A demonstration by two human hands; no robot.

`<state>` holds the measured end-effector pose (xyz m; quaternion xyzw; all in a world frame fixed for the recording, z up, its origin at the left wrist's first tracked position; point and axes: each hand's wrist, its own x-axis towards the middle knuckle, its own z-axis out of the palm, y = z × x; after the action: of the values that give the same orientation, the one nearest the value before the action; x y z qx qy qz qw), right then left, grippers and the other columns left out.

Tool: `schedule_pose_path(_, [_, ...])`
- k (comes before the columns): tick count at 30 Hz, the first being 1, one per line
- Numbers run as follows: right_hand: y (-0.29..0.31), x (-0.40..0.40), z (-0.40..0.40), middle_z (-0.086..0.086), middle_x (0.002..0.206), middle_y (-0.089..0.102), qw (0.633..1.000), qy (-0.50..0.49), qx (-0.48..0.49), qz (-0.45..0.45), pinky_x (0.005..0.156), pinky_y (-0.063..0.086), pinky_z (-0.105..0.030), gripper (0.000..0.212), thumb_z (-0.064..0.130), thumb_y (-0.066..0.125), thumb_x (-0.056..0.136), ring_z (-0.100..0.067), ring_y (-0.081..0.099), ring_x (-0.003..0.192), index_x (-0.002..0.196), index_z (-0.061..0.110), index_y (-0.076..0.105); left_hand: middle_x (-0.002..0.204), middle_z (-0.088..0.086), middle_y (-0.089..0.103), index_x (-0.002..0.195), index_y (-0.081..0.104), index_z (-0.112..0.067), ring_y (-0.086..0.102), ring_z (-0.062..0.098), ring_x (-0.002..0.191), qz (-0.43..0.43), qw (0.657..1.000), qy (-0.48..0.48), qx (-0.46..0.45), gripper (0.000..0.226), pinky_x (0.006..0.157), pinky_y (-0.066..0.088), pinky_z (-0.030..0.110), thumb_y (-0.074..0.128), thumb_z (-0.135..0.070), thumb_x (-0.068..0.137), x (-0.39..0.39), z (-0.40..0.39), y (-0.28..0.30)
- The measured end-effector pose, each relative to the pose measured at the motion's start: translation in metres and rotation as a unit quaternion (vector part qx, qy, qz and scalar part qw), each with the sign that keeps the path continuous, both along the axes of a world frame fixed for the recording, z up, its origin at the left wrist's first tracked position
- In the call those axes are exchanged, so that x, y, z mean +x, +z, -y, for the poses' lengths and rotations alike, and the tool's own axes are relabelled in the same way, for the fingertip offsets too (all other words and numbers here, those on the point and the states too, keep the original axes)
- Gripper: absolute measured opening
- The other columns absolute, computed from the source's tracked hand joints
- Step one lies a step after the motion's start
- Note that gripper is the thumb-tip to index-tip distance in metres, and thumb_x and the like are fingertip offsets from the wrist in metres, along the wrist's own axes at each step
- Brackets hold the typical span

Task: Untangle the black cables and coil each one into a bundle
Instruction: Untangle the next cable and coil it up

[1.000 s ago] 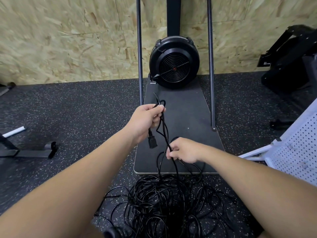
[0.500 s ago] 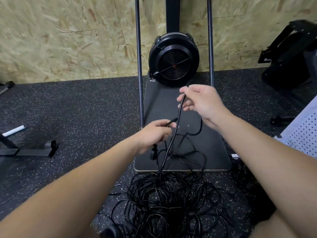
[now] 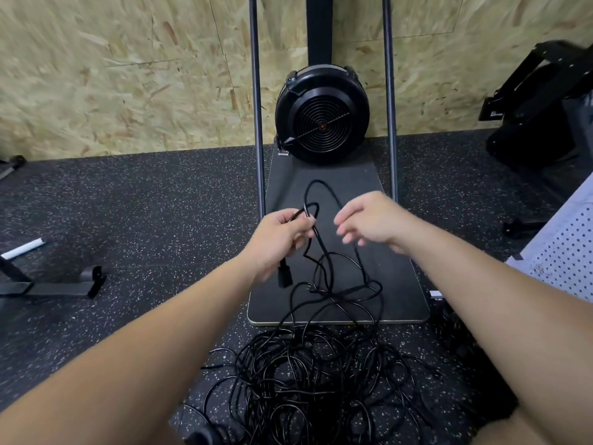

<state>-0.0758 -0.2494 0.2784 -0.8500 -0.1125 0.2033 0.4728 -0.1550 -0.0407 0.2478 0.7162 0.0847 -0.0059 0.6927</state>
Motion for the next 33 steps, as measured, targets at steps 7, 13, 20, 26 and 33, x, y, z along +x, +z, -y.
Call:
schedule_pose_path(7, [-0.026, -0.022, -0.016, -0.024, 0.127, 0.075, 0.96, 0.231, -0.047, -0.149, 0.093, 0.063, -0.039, 0.022, 0.002, 0.067, 0.103, -0.027, 0.082, 0.106, 0.126, 0.001, 0.069, 0.071, -0.007, 0.062, 0.106, 0.063, -0.01, 0.038, 0.009, 0.056, 0.027, 0.996, 0.047, -0.073, 0.012, 0.05, 0.017, 0.025, 0.065, -0.022, 0.107, 0.009, -0.021, 0.01])
schedule_pose_path(13, [-0.019, -0.015, -0.019, -0.018, 0.105, 0.082, 0.98, 0.176, 0.043, -0.086, 0.087, 0.063, -0.037, 0.025, 0.012, 0.064, 0.11, -0.024, 0.079, 0.089, 0.112, -0.012, 0.069, 0.098, 0.007, 0.074, 0.113, 0.061, -0.011, 0.041, 0.011, 0.058, 0.015, 0.993, 0.05, -0.104, 0.01, 0.054, 0.011, 0.03, 0.061, -0.009, 0.104, 0.009, -0.035, 0.007])
schedule_pose_path(20, [-0.001, -0.004, -0.024, -0.003, 0.082, 0.07, 0.986, 0.023, 0.165, 0.028, 0.063, 0.045, -0.029, 0.023, 0.013, 0.057, 0.111, -0.014, 0.05, 0.064, 0.107, 0.005, 0.079, 0.089, 0.005, 0.072, 0.125, 0.068, -0.008, 0.049, 0.014, 0.064, -0.028, 0.998, -0.04, 0.042, 0.035, 0.052, 0.029, 0.025, 0.074, 0.001, 0.091, -0.003, -0.024, -0.009])
schedule_pose_path(26, [0.005, 0.001, -0.024, 0.0, 0.084, 0.065, 0.976, -0.024, 0.215, 0.031, 0.064, 0.04, -0.029, 0.031, 0.015, 0.049, 0.114, -0.013, 0.04, 0.063, 0.112, 0.007, 0.079, 0.078, 0.003, 0.065, 0.12, 0.079, -0.015, 0.051, 0.012, 0.064, -0.052, 0.992, -0.076, 0.083, 0.027, 0.057, 0.036, 0.022, 0.084, -0.015, 0.094, -0.011, -0.006, -0.023])
schedule_pose_path(33, [0.013, -0.002, -0.023, -0.01, 0.095, 0.075, 0.964, -0.02, 0.265, 0.018, 0.073, 0.053, -0.031, 0.025, 0.021, 0.059, 0.112, -0.015, 0.056, 0.073, 0.112, 0.007, 0.08, 0.073, 0.001, 0.049, 0.084, 0.072, -0.015, 0.038, 0.013, 0.059, -0.027, 0.987, -0.078, 0.14, 0.024, 0.054, 0.035, 0.023, 0.087, -0.03, 0.095, -0.014, 0.004, -0.038])
